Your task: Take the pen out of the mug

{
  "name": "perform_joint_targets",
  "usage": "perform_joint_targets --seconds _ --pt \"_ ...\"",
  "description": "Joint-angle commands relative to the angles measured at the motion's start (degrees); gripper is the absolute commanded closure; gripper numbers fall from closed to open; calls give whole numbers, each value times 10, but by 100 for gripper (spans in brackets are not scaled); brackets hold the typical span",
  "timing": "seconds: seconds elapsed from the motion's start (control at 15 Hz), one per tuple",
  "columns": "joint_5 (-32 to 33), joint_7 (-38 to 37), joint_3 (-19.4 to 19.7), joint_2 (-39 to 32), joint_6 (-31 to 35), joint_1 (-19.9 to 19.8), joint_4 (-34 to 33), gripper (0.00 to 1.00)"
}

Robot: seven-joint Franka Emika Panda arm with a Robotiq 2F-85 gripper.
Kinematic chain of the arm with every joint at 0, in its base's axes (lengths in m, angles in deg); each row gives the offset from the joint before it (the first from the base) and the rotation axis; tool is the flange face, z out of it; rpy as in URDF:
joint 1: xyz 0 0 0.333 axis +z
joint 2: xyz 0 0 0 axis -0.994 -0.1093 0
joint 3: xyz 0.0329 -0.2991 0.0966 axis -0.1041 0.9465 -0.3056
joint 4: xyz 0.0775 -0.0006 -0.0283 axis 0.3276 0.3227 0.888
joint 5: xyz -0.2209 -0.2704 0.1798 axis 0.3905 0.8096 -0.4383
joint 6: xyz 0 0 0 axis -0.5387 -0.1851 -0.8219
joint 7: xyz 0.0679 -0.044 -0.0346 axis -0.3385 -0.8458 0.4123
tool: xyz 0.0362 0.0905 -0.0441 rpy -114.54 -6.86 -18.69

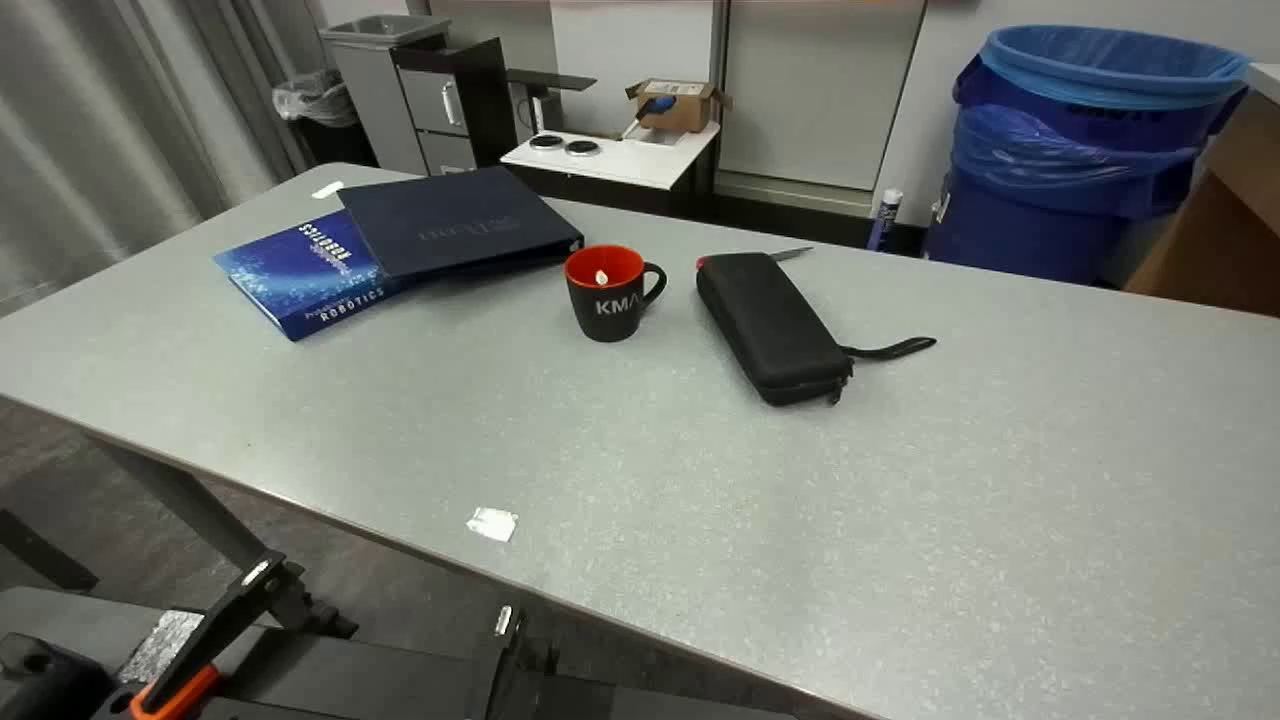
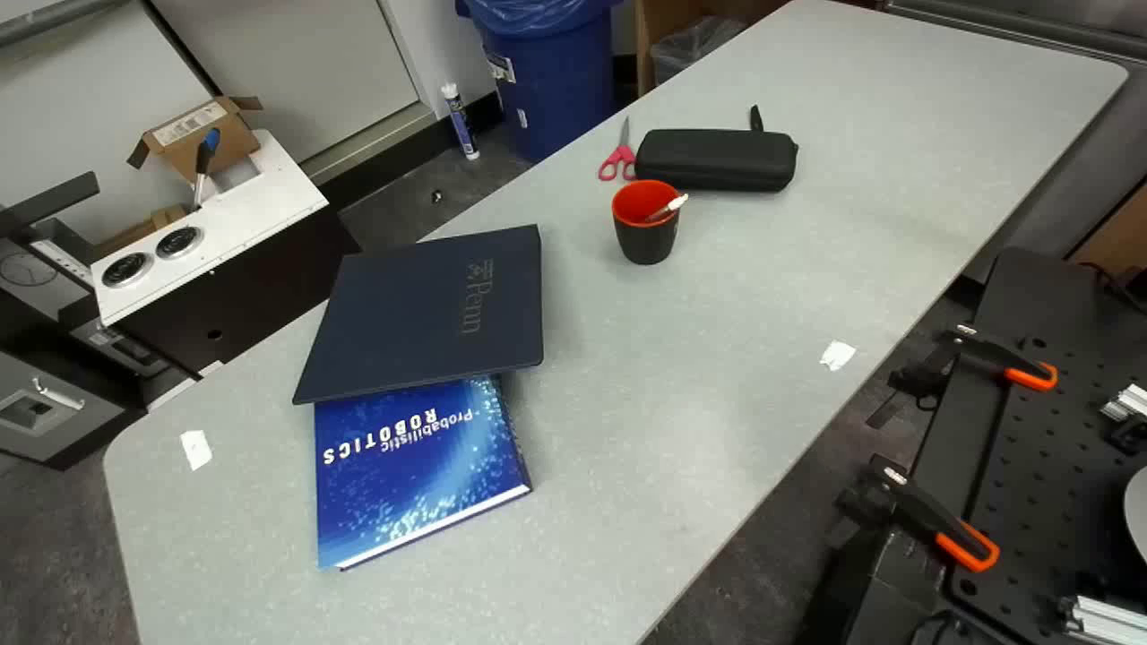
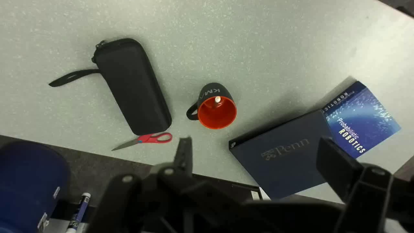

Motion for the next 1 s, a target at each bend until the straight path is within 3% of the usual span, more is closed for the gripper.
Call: perform_joint_targets --seconds 0.0,0.13,0.47,0.67,0.73,0.93 --pt "-6 5 -8 -3 -2 -9 -1 0" --pt "-12 1 -10 -30 8 -2 -13 0" --pt "-28 -18 -9 -199 102 36 -47 0" --pt "-78 -7 -4 -307 145 65 -87 0" --pt "-100 -1 -35 -344 153 41 -106 0" --pt "-118 -9 -70 -403 135 17 -154 0"
